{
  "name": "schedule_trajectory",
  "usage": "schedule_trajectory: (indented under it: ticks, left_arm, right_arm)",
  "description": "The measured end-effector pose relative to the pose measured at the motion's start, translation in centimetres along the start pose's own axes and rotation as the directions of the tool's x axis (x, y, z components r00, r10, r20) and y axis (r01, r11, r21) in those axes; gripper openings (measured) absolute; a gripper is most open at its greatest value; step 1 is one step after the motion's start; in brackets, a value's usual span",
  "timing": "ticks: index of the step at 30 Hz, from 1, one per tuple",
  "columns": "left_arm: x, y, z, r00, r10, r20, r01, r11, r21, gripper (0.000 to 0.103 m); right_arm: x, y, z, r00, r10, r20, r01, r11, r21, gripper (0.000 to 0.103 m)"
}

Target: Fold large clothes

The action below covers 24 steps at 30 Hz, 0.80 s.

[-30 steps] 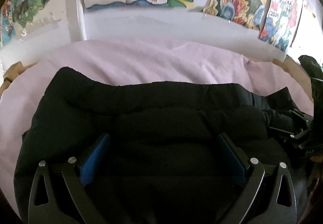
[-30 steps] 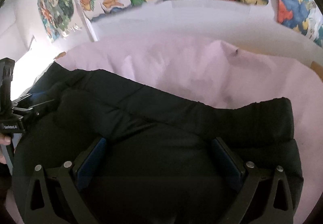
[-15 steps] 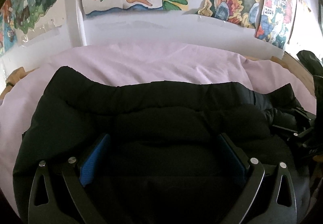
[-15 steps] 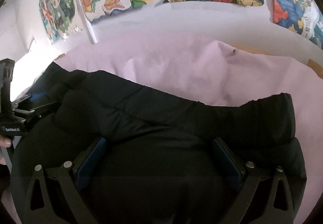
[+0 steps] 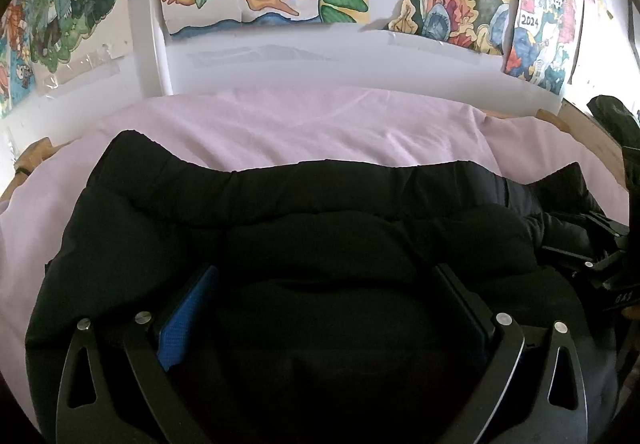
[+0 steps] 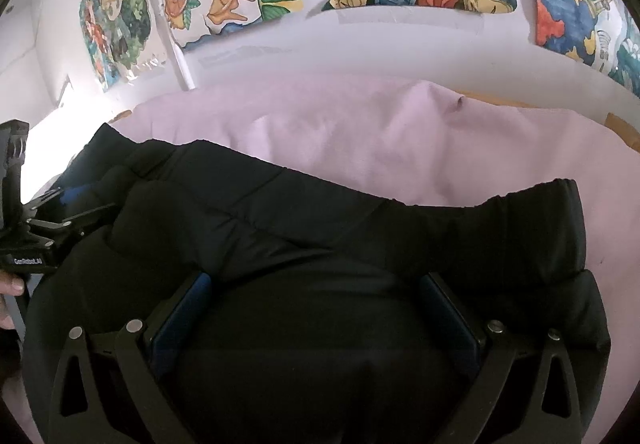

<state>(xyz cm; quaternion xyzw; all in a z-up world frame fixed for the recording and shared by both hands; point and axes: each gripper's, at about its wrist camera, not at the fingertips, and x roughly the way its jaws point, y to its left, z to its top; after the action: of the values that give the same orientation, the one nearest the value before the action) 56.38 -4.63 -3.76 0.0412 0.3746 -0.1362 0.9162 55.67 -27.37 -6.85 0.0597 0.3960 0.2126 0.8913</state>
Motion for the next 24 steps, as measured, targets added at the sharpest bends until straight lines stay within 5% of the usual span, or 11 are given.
schedule_trajectory:
  ticks: [7,12,15,24]
  left_arm:
    - [-0.7,0.1,-0.5,0.999,-0.025,0.042,0.025,1.000,-0.001,0.102]
    - [-1.4,0.2,-0.9,0.996,-0.049,0.070,0.050,0.999,-0.010,0.102]
    - [-1.8,0.7,-1.1,0.994,-0.073,0.086,0.076,0.997,-0.030,0.102]
    - [-4.3,3.2,-0.5,0.984,-0.143,0.109,0.157,0.978,-0.135,0.102]
  right_arm:
    - [-1.5,-1.6,-1.0,0.992,0.099,0.077,-0.105,0.992,0.070,0.103]
    - [-3.2,-3.4,-1.7,0.965,0.209,0.156,-0.232,0.962,0.147,0.103]
    - [-5.4,-4.5,-1.5,0.955,0.192,0.228,-0.237,0.952,0.191,0.103]
    - [-10.6,-6.2,-2.1,0.962,0.078,0.263,-0.150,0.953,0.263,0.103]
